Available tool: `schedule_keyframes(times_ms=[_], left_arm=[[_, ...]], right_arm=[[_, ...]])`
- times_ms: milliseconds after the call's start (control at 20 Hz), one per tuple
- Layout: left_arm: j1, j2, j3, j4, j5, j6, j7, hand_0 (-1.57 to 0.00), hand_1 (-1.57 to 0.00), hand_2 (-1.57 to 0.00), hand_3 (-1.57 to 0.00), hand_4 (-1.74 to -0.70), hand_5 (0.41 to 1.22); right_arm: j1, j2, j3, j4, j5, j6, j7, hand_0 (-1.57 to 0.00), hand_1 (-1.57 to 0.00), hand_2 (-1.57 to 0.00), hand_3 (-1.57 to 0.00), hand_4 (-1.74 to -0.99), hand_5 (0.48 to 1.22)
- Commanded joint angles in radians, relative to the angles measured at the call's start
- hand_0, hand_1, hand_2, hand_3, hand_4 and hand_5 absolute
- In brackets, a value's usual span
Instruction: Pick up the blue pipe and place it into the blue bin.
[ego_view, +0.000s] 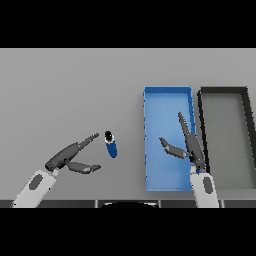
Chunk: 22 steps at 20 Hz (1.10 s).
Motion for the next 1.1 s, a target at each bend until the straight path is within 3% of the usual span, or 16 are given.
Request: schedule_keyframes(times_ms=[0,100,250,350,550,800,950,1050], left_arm=[[-0.015,-0.027,-0.016,0.009,-0.015,0.007,0.011,0.0,0.0,0.0,0.0,-1.11,0.463],[-0.023,-0.05,-0.027,0.006,-0.019,0.007,-0.021,0.0,0.0,0.0,0.0,-1.14,0.479],[-0.065,-0.134,-0.049,0.069,-0.053,0.042,-0.018,0.0,0.0,0.0,0.0,-1.15,0.486],[-0.088,-0.172,-0.05,0.125,-0.063,0.051,-0.02,0.0,0.0,0.0,0.0,-1.13,0.488],[-0.11,-0.25,-0.054,0.212,-0.06,0.059,-0.034,0.0,0.0,0.0,0.0,-1.14,0.495],[-0.153,-0.323,-0.058,0.332,-0.114,0.1,-0.112,0.0,0.0,-0.02,0.0,-1.1,0.517],[-0.168,-0.368,-0.042,0.345,-0.047,0.064,-0.113,0.0,-0.04,-0.17,-0.11,-1.18,0.601],[-0.166,-0.396,-0.037,0.333,-0.009,0.055,-0.108,-0.04,-0.25,-0.42,-0.35,-1.27,0.675]], right_arm=[[-0.009,-0.002,-0.006,0.006,-0.005,0.001,0.017,0.0,0.0,0.0,0.0,-1.212,0.57],[-0.001,0.003,0.001,-0.007,-0.002,0.0,0.005,0.0,0.0,0.0,0.0,-1.209,0.567],[-0.009,0.013,-0.006,0.01,-0.014,0.0,0.023,0.0,0.0,0.0,0.0,-1.209,0.556],[0.0,0.007,-0.01,-0.002,-0.018,0.001,-0.005,0.0,0.0,0.0,0.0,-1.206,0.554],[0.011,0.0,-0.014,-0.005,-0.021,0.005,-0.003,0.0,0.0,0.0,0.0,-1.2,0.549],[0.015,-0.003,-0.02,-0.001,-0.023,0.005,-0.005,0.0,0.0,0.0,0.0,-1.195,0.548],[0.009,-0.008,-0.017,-0.007,-0.02,0.009,-0.003,0.0,0.0,0.0,0.0,-1.186,0.554],[0.008,-0.007,-0.024,0.005,-0.029,0.012,-0.008,0.0,0.0,0.0,0.0,-1.196,0.56]])
